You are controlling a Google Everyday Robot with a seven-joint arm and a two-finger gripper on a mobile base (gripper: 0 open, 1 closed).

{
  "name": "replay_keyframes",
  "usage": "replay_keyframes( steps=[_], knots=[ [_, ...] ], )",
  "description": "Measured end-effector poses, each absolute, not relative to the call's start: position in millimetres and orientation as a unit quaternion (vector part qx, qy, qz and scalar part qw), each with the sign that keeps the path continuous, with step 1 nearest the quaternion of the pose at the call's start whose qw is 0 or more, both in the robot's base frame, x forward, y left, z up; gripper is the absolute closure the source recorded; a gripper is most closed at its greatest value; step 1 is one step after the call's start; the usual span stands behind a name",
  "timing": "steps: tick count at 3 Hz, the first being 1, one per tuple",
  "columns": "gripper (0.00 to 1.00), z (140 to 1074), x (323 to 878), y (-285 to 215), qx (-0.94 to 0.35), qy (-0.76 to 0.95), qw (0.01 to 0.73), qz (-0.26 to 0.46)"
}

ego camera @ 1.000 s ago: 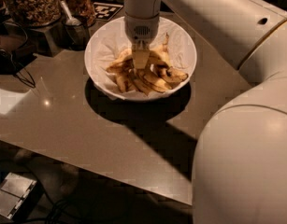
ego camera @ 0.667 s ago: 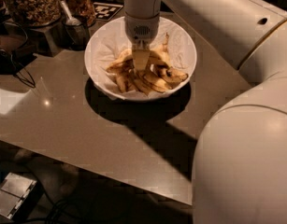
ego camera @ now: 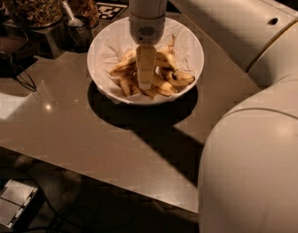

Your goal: Pick banana from white bowl

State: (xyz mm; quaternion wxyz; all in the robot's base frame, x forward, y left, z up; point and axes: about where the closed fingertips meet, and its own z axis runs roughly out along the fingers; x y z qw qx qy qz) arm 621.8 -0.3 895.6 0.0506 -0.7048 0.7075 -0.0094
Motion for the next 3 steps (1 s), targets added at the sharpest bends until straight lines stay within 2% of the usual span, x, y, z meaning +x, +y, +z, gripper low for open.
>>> replay_keyframes(
  steps=[3],
  knots=[
    [0.00,895.0,625.0,5.4,-0.712,0.698,0.072,-0.018]
  ],
)
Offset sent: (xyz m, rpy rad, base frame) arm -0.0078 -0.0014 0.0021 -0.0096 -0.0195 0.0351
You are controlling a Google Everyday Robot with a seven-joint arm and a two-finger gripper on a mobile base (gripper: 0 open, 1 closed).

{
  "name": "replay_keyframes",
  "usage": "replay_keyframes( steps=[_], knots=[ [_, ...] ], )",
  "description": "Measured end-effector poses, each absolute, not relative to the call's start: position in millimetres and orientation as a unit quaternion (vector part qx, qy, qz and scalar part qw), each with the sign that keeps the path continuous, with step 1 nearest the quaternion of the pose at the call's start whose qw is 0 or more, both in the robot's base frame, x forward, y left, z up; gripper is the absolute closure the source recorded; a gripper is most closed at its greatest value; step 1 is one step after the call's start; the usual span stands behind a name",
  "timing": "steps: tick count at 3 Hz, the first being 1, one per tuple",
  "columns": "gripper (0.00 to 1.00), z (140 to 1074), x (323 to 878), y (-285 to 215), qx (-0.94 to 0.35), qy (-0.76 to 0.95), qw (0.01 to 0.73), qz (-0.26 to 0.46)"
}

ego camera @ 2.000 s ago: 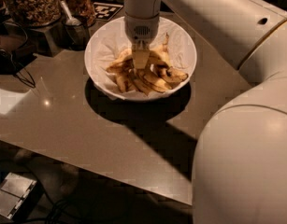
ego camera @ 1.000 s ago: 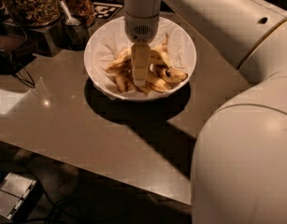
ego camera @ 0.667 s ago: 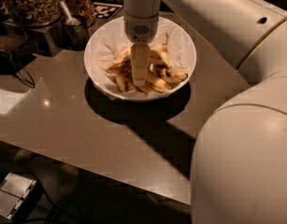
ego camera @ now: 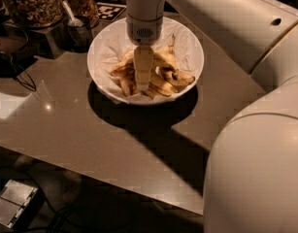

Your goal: Pick banana from white bowl

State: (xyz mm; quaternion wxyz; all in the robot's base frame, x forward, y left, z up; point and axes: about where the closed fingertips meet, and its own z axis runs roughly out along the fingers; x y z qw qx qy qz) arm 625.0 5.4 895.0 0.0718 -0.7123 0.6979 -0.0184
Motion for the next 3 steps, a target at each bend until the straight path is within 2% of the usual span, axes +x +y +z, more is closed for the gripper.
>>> replay_keyframes(
  steps=[2,3],
  knots=[
    [0.41,894.2,619.8,5.3,-0.712,0.698,0.069,-0.036],
    [0.66,893.4,616.8,6.9,-0.715,0.694,0.067,-0.044]
  ],
)
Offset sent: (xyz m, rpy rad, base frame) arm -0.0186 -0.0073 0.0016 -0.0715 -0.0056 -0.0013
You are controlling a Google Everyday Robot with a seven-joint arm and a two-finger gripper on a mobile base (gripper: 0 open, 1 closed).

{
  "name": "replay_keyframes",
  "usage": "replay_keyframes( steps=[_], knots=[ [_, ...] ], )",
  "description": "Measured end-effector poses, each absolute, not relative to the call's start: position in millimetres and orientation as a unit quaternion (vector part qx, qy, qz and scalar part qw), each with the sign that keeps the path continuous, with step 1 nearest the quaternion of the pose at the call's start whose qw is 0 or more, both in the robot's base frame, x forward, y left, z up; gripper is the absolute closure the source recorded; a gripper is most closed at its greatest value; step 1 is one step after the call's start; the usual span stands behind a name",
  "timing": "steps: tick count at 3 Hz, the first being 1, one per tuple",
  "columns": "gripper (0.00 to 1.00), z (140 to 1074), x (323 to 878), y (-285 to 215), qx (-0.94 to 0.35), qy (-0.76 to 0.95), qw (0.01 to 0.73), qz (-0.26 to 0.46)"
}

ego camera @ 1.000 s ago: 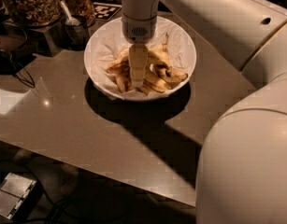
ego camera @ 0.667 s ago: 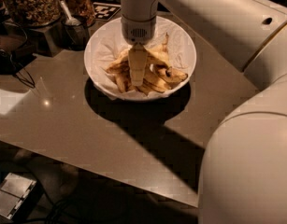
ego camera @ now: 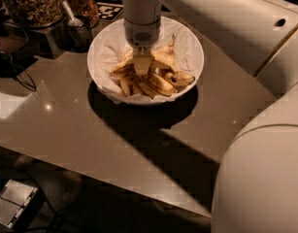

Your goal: Pick banana from white bowl

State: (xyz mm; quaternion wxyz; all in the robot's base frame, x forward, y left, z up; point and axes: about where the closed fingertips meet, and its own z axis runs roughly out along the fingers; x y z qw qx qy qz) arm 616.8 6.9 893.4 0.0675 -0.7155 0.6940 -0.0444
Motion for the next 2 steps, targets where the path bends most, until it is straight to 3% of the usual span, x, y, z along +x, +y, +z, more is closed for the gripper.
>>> replay_keyframes(
  steps=[1,2],
  knots=[
    [0.88,893.4,616.8,6.9,-0.715,0.694,0.067,-0.044],
    [1.00,900.9,616.2,8.9,-0.719,0.689,0.075,-0.049]
  ],
)
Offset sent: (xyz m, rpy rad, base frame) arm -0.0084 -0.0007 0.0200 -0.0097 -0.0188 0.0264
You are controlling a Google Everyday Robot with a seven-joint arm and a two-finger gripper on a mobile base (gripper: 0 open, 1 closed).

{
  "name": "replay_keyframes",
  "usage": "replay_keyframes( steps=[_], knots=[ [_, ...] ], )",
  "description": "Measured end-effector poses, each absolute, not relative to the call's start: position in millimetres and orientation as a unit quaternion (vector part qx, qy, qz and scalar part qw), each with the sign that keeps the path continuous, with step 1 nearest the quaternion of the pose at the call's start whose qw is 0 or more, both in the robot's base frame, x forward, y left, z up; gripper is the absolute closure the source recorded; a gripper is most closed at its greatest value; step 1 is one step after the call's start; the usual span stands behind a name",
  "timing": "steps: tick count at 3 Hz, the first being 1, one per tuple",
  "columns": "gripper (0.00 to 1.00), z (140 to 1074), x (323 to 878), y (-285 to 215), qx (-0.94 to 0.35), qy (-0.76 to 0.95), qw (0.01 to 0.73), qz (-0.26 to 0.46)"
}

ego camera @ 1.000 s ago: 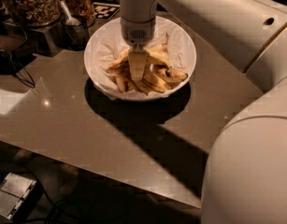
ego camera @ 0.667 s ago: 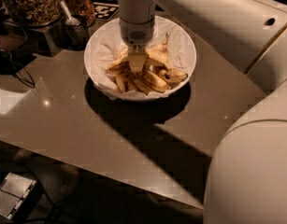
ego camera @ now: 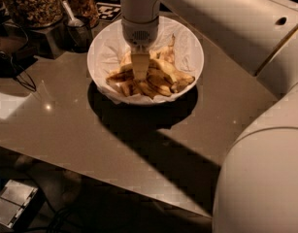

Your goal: Pick banana from white bowl

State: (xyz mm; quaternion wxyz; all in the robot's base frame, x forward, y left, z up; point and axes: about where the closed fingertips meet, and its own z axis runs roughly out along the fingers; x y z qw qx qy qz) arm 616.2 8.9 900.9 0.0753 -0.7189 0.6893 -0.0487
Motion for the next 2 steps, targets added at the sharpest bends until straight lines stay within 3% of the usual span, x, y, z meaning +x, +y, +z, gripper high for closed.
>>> replay_keyframes(
  steps=[2],
  knots=[
    [1.00,943.0,598.4,-5.7,-0.714,0.691,0.098,-0.051]
  ],
)
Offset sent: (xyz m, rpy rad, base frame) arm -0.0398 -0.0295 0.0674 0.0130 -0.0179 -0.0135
